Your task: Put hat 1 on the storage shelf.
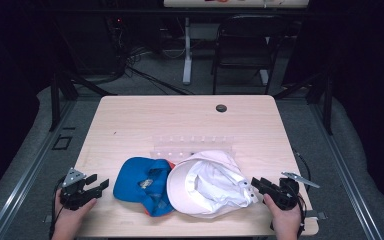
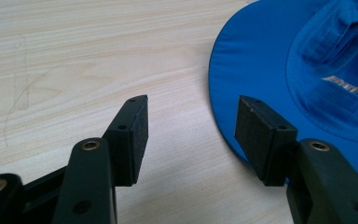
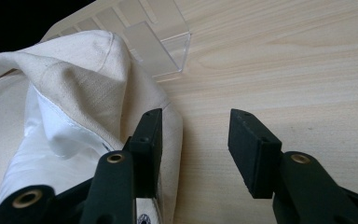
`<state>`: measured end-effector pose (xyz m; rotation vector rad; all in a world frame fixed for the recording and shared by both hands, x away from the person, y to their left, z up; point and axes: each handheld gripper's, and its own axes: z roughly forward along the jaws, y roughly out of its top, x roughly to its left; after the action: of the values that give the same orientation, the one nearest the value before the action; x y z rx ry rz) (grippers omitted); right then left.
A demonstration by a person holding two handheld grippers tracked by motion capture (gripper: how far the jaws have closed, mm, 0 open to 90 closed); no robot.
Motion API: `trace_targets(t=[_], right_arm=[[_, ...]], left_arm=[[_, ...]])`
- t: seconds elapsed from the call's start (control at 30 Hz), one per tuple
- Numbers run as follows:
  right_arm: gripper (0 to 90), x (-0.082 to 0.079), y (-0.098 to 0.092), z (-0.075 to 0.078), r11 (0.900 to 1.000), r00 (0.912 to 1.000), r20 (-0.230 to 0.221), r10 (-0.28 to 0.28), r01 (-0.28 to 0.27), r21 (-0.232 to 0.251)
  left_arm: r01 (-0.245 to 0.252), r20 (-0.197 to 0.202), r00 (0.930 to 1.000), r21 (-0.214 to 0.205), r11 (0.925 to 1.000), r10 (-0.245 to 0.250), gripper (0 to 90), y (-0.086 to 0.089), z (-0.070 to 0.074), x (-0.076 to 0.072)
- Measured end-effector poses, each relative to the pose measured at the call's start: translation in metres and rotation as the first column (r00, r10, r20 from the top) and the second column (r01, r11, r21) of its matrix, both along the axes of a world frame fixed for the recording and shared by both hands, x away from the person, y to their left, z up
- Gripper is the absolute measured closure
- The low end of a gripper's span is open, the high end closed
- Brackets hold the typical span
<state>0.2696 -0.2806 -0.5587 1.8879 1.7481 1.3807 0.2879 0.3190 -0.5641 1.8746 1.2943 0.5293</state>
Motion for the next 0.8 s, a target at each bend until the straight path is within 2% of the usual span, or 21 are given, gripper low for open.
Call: trace_targets(t=[0.07,0.13,0.33,0.37,0.5,0.53,0.63,0.67,0.7,0.8], right_arm=[[55.2,0.000,0.000,0.000,1.0000,1.0000,0.004,-0.004,0.004,0.007],[55.1,-0.001,-0.001,0.001,1.0000,1.0000,0.005,-0.003,0.003,0.005],[54.9,-0.003,-0.001,0.003,0.9994,0.9997,0.019,-0.017,0.017,0.029],[54.9,-0.003,-0.002,0.004,0.9999,0.9999,0.010,-0.011,0.011,0.013],[54.9,-0.005,-0.002,0.005,0.9994,0.9998,0.021,-0.008,0.007,0.033],[54.9,-0.006,-0.002,0.007,0.9991,0.9997,0.022,-0.012,0.011,0.040],[54.8,-0.008,-0.002,0.008,0.9986,0.9993,0.033,-0.017,0.015,0.051],[54.5,-0.009,-0.003,0.010,0.9978,0.9992,0.036,-0.015,0.013,0.066],[54.5,-0.011,-0.004,0.011,0.9980,0.9995,0.031,-0.005,0.003,0.063],[54.5,-0.012,-0.003,0.011,0.9977,0.9995,0.031,-0.006,0.004,0.068]], left_arm=[[0.004,0.004,1.0000,-0.016,0.9999,-0.004,45.3,0.000,0.001,0.000],[0.010,-0.005,0.9999,-0.007,0.9999,-0.010,45.4,-0.001,0.002,0.000],[0.017,-0.005,0.9998,-0.026,0.9995,-0.017,46.3,-0.002,0.002,-0.001],[0.018,-0.005,0.9998,-0.023,0.9996,-0.018,46.5,-0.003,0.002,-0.001],[0.021,0.005,0.9998,-0.032,0.9992,-0.021,46.7,-0.006,0.002,-0.002],[0.034,0.007,0.9994,-0.039,0.9987,-0.034,46.7,-0.009,0.003,-0.002],[0.047,0.009,0.9989,-0.030,0.9984,-0.047,46.7,-0.013,0.003,-0.002],[0.055,-0.002,0.9985,-0.025,0.9982,-0.055,46.7,-0.014,0.003,-0.003],[0.057,0.007,0.9984,-0.024,0.9981,-0.057,46.7,-0.016,0.002,-0.002],[0.074,0.000,0.9973,-0.017,0.9971,-0.074,46.6,-0.021,0.002,-0.002]])
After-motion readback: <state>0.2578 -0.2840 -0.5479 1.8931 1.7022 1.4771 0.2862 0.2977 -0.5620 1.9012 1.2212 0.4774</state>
